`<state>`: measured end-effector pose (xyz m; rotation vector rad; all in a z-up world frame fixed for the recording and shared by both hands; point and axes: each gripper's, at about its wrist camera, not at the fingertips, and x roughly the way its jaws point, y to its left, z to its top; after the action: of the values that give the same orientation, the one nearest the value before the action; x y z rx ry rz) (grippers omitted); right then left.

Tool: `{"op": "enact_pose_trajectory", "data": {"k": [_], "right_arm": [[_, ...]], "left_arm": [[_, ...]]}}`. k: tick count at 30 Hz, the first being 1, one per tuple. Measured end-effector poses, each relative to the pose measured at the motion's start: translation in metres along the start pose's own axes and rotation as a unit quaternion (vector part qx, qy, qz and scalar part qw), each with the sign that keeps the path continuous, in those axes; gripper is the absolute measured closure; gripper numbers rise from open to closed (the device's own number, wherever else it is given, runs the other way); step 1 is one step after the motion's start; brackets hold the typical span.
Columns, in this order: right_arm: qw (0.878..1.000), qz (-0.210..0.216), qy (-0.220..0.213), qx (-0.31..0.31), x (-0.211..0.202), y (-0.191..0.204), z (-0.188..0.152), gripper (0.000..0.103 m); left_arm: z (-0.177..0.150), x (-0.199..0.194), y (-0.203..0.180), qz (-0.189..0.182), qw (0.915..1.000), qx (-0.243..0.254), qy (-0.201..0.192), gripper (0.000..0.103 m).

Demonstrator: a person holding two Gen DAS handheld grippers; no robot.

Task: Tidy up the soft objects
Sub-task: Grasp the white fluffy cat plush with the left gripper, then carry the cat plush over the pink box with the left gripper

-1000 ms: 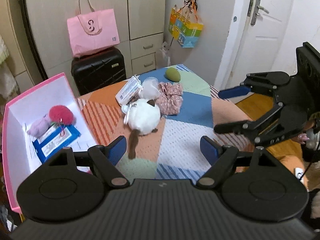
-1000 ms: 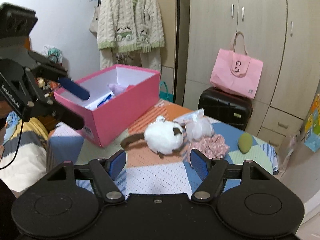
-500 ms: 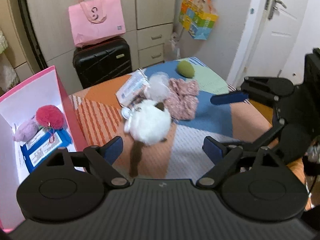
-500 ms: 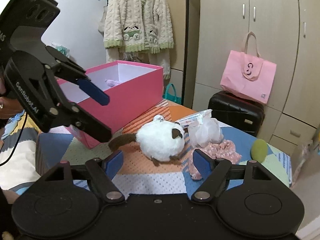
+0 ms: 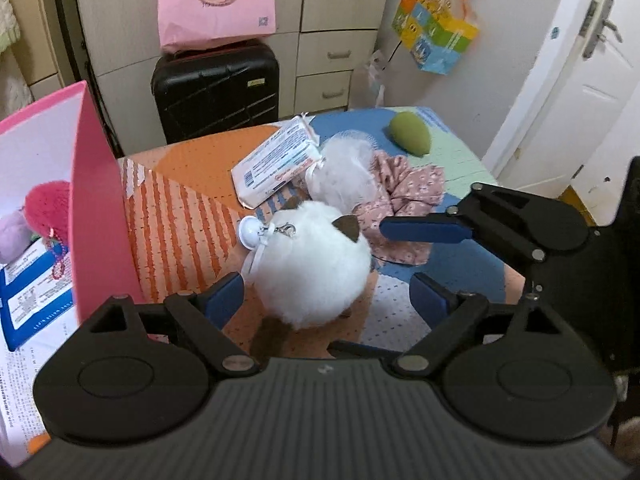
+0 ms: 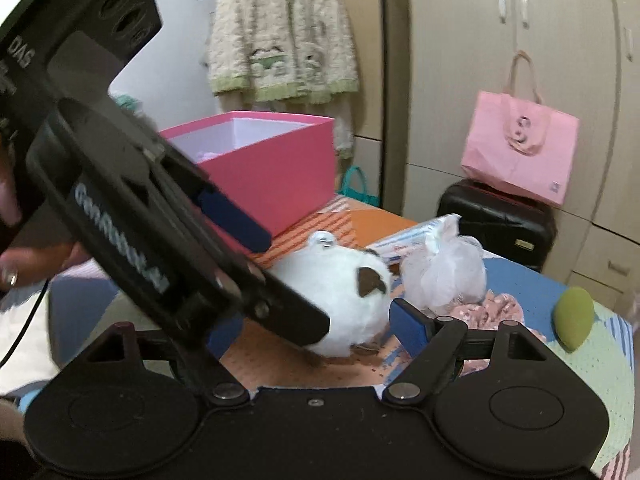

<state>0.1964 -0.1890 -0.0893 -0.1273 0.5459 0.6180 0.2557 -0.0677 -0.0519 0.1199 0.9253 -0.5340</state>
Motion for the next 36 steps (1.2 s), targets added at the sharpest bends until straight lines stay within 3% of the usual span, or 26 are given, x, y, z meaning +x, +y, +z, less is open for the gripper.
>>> {"op": "enact_pose_trajectory", "data": {"k": [12, 14, 17, 21, 32, 36], "right_arm": [[0.996, 0.006, 0.056, 0.067, 0.038, -0.011, -0.005, 0.015], [0.995, 0.009, 0.055, 0.080, 0.040, -0.014, -0.007, 0.016], [0.996, -0.009, 0.048, 0.070, 0.042, -0.008, -0.009, 0.028], [0.997, -0.030, 0.035, 0.067, 0.040, 0.003, -0.011, 0.033], [0.993, -0.053, 0.033, 0.102, 0.024, 0.020, -0.017, 0.030], [0.994, -0.066, 0.022, 0.082, 0.014, 0.032, -0.021, 0.028]], "left_arm": [[0.000, 0.025, 0.010, -0.017, 0.9985, -0.043, 0.030, 0.017], [-0.002, 0.026, 0.012, -0.017, 0.9984, -0.044, 0.032, 0.022], [-0.005, 0.030, 0.016, -0.020, 0.9980, -0.050, 0.033, 0.037], [-0.010, 0.030, 0.021, -0.035, 0.9969, -0.065, 0.026, 0.045], [-0.030, 0.018, 0.016, -0.063, 0.9939, -0.089, 0.012, 0.045], [-0.038, 0.010, 0.012, -0.072, 0.9935, -0.088, 0.005, 0.045]]}}
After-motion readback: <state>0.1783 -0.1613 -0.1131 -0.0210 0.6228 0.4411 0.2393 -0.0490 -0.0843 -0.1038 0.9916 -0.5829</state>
